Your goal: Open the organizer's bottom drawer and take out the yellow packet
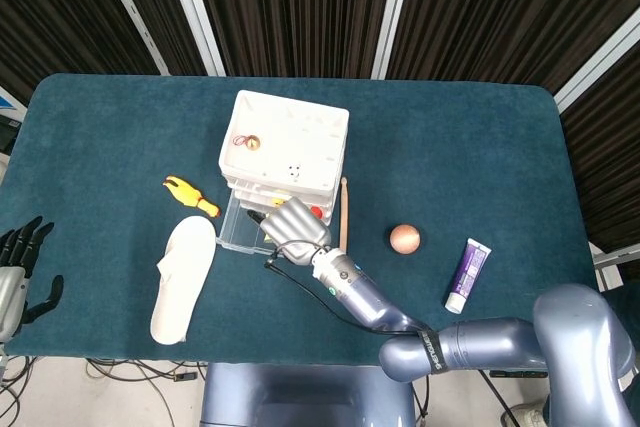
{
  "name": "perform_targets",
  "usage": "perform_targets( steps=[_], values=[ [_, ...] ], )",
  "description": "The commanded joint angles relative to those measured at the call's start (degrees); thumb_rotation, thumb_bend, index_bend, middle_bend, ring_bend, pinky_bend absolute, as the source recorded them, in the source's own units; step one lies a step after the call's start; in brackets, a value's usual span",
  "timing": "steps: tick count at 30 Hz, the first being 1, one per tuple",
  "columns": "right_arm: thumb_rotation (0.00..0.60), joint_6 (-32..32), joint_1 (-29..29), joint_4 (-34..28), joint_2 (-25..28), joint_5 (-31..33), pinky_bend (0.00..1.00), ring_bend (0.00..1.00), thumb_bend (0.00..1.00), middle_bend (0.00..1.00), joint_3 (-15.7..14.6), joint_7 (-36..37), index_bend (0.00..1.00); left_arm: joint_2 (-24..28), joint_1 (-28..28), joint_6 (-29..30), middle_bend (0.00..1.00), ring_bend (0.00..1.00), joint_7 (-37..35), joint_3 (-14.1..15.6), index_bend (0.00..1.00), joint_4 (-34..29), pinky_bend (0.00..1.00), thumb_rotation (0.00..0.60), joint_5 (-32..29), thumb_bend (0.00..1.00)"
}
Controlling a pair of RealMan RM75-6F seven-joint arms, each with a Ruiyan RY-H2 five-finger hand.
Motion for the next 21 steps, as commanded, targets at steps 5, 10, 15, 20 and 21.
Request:
perform_targets(
  steps=[5, 10, 15, 20, 21],
  values=[
    [0.600, -3.0, 2.4, 3.3, -0.5, 0.9, 1.00, 1.00, 0.24, 0.97, -0.6, -0.7, 0.24, 0.1, -0.1, -0.5, 0.00, 0.00, 0.2, 0.1, 0.03, -0.2, 0.00, 0.600, -0.4, 0.47],
    [0.600, -4.2, 4.2, 6.9, -1.5, -1.3, 1.00, 1.00, 0.24, 0.98, -2.9, -3.4, 0.25, 0.2, -0.1, -0.7, 0.00, 0.00, 0.5, 0.0, 0.03, -0.4, 0.00, 0.600, -0.8, 0.47],
    [0.600, -5.4, 5.7, 10.4, -2.5, -2.3, 1.00, 1.00, 0.24, 0.98, -4.0, -4.9, 0.25, 0.3, -0.2, -1.1, 0.00, 0.00, 0.9, 0.0, 0.03, -0.6, 0.00, 0.600, -1.3, 0.47],
    [0.600, -8.2, 7.2, 12.9, -2.4, -2.5, 1.00, 1.00, 0.24, 0.98, -4.7, -5.4, 0.27, 0.4, -0.2, -1.4, 0.00, 0.00, 1.0, -0.2, 0.03, -0.8, 0.00, 0.600, -2.0, 0.47],
    [0.600, -8.8, 7.5, 13.4, -2.4, -2.6, 1.00, 1.00, 0.24, 0.98, -5.0, -5.3, 0.27, 0.4, -0.3, -1.5, 0.00, 0.00, 1.0, -0.2, 0.03, -0.8, 0.00, 0.600, -2.0, 0.47]
  ],
)
